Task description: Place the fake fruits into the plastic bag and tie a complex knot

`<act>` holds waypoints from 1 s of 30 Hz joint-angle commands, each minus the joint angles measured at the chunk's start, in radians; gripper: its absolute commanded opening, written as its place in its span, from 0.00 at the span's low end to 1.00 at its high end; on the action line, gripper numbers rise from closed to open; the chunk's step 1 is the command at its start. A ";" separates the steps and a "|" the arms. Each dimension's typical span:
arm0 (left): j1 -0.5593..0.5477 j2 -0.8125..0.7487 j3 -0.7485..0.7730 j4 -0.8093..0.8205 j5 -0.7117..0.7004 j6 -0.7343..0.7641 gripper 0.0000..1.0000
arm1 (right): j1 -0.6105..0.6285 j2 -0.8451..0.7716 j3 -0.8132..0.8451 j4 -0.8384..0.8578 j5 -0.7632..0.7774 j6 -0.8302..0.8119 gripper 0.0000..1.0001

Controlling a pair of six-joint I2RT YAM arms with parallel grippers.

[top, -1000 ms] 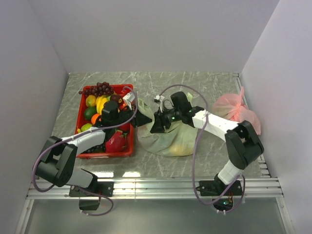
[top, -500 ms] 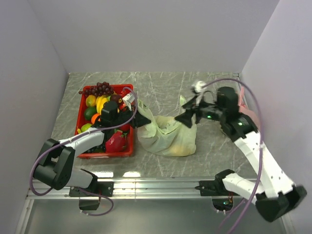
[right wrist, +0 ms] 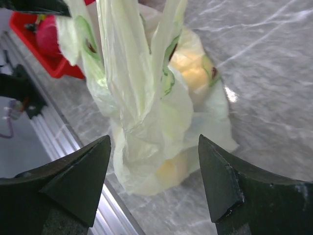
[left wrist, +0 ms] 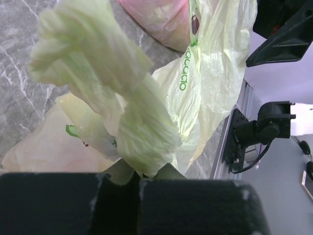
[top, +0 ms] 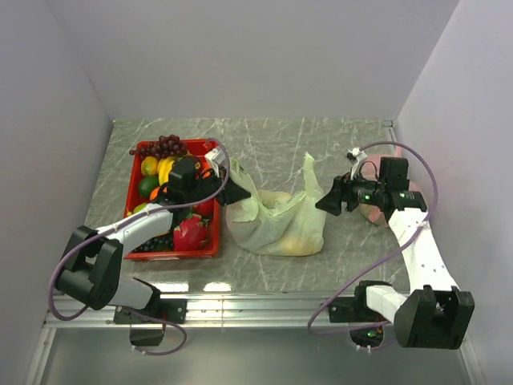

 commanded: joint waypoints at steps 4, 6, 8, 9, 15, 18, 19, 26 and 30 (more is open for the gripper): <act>-0.014 0.017 0.045 -0.011 0.044 0.051 0.00 | 0.048 0.086 -0.068 0.284 -0.078 0.143 0.79; -0.017 0.019 0.050 -0.017 0.044 0.066 0.01 | 0.059 0.144 -0.078 0.360 -0.095 0.212 0.70; -0.024 0.019 0.057 -0.025 0.047 0.085 0.01 | 0.083 0.180 -0.074 0.420 -0.101 0.283 0.59; -0.033 0.016 0.060 -0.031 0.050 0.094 0.01 | 0.096 0.186 -0.072 0.438 -0.095 0.300 0.45; -0.118 -0.015 0.103 -0.155 0.080 0.302 0.00 | 0.241 0.226 -0.051 0.494 -0.002 0.354 0.00; -0.171 -0.041 0.134 -0.267 0.066 0.468 0.01 | 0.301 0.240 -0.007 0.410 0.078 0.276 0.00; -0.179 -0.043 0.152 -0.315 0.061 0.562 0.01 | 0.315 0.240 0.015 0.381 0.113 0.207 0.00; -0.211 -0.027 0.206 -0.376 0.072 0.707 0.01 | 0.350 0.229 0.046 0.316 0.115 0.136 0.00; -0.253 0.018 0.273 -0.508 0.119 0.847 0.01 | 0.402 0.273 0.070 0.287 0.051 0.107 0.00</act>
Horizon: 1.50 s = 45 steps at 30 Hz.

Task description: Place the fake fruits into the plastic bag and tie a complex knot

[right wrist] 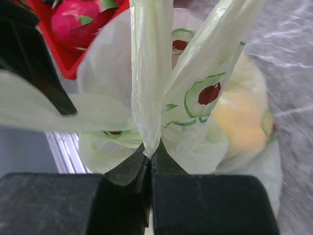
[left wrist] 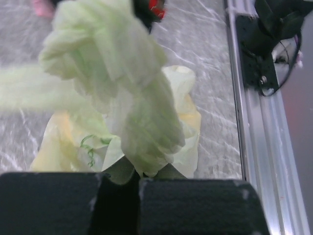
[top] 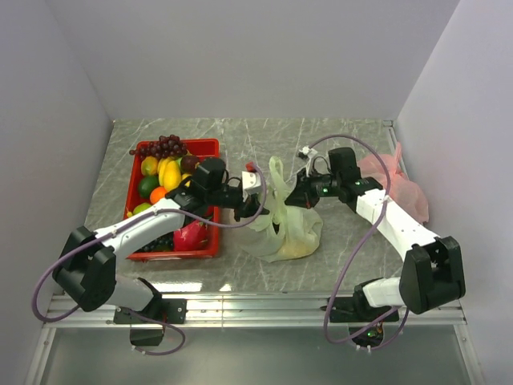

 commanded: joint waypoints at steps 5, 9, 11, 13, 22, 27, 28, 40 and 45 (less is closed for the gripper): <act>-0.037 0.047 0.120 -0.147 0.086 0.205 0.01 | 0.045 0.046 0.086 -0.108 -0.086 -0.121 0.12; -0.038 0.026 0.090 -0.150 0.094 0.212 0.01 | -0.015 -0.018 0.068 -0.110 -0.086 -0.121 0.55; -0.037 0.021 0.076 -0.153 0.099 0.215 0.01 | -0.058 -0.041 0.068 -0.140 -0.091 -0.152 0.69; -0.038 0.022 0.079 -0.161 0.097 0.211 0.00 | -0.093 -0.031 0.106 -0.227 -0.121 -0.216 0.77; -0.037 0.065 0.135 -0.201 0.102 0.226 0.01 | -0.192 0.098 0.220 -0.392 -0.209 -0.391 0.95; -0.038 0.104 0.189 -0.232 0.094 0.229 0.01 | -0.176 0.202 0.276 -0.383 -0.330 -0.357 0.96; -0.037 0.107 0.192 -0.232 0.094 0.231 0.01 | -0.173 0.216 0.275 -0.369 -0.339 -0.360 0.96; -0.037 0.142 0.234 -0.247 0.068 0.237 0.01 | -0.118 0.411 0.427 -0.726 -0.511 -0.645 0.98; -0.035 0.141 0.228 -0.222 0.056 0.202 0.00 | -0.112 0.399 0.398 -0.782 -0.500 -0.730 0.98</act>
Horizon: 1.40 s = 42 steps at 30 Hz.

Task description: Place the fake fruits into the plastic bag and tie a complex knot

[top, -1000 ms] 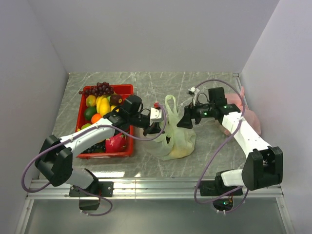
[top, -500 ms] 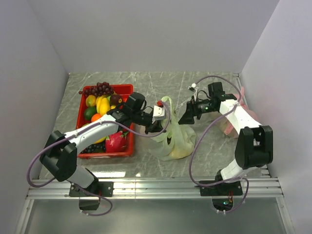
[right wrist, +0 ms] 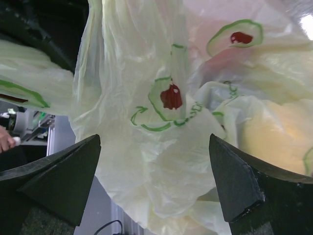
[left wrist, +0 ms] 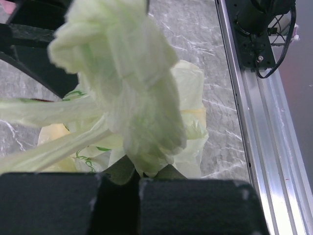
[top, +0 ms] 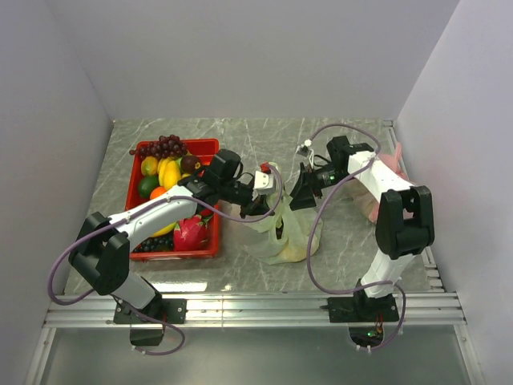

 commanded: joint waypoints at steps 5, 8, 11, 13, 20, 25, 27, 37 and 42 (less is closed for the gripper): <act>0.000 -0.009 0.025 0.032 -0.003 -0.025 0.00 | 0.011 -0.104 -0.058 0.050 0.012 0.033 0.98; -0.001 -0.012 0.018 0.035 -0.008 -0.032 0.00 | 0.031 -0.221 -0.170 0.346 0.078 0.212 0.99; 0.000 -0.016 0.011 0.054 -0.009 -0.048 0.01 | 0.062 -0.310 -0.268 0.542 0.170 0.393 1.00; 0.000 -0.025 0.006 0.068 -0.008 -0.056 0.01 | 0.079 -0.321 -0.299 0.606 0.216 0.410 0.87; 0.000 -0.081 0.009 -0.043 -0.002 0.029 0.01 | 0.082 -0.261 -0.233 0.624 0.342 0.457 0.00; 0.000 -0.068 0.073 -0.087 -0.012 0.007 0.01 | 0.088 -0.284 -0.204 0.462 0.351 0.317 0.00; 0.000 -0.054 0.089 -0.064 -0.031 -0.030 0.01 | 0.105 -0.302 -0.199 0.392 0.359 0.230 0.00; -0.006 0.037 0.153 -0.021 -0.108 -0.122 0.01 | 0.160 -0.336 -0.168 0.248 0.380 0.082 0.07; -0.007 -0.032 0.075 -0.004 -0.091 -0.082 0.01 | 0.122 -0.335 -0.123 0.148 0.319 0.067 0.47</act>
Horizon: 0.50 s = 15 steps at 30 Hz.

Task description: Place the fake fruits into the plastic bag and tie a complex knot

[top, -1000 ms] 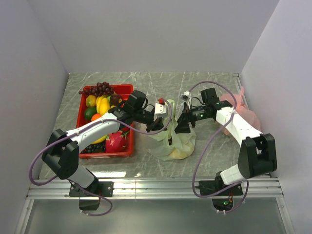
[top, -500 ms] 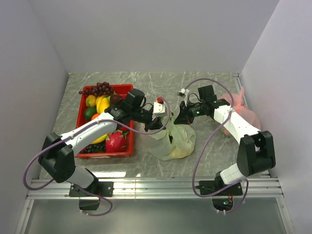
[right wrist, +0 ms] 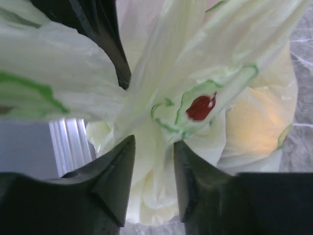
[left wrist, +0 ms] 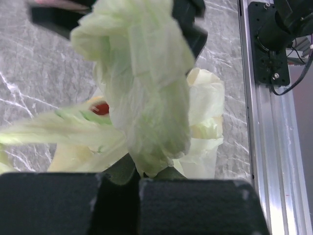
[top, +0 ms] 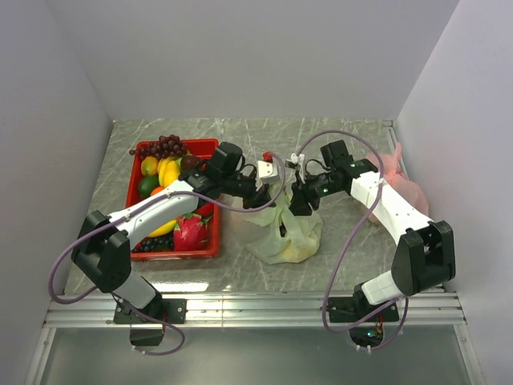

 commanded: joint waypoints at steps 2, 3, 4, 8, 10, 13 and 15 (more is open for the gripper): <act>-0.008 -0.072 -0.043 0.029 0.001 0.016 0.00 | -0.039 -0.025 0.092 -0.156 -0.071 -0.102 0.53; -0.007 -0.074 -0.049 0.032 -0.001 0.016 0.00 | -0.041 -0.019 0.101 -0.214 -0.080 -0.122 0.57; -0.007 -0.077 -0.058 0.040 -0.002 0.014 0.01 | -0.041 -0.011 0.109 -0.239 -0.100 -0.137 0.64; -0.008 -0.066 -0.063 0.074 -0.005 -0.001 0.00 | -0.041 0.029 0.144 -0.293 -0.160 -0.155 0.79; -0.008 -0.059 -0.057 0.075 -0.007 0.003 0.00 | -0.040 0.047 0.158 -0.293 -0.180 -0.135 0.79; -0.012 -0.056 -0.057 0.071 -0.010 0.017 0.01 | -0.038 0.090 0.189 -0.290 -0.212 -0.108 0.80; -0.012 -0.051 -0.054 0.066 -0.015 0.023 0.00 | -0.033 0.100 0.190 -0.258 -0.217 -0.082 0.85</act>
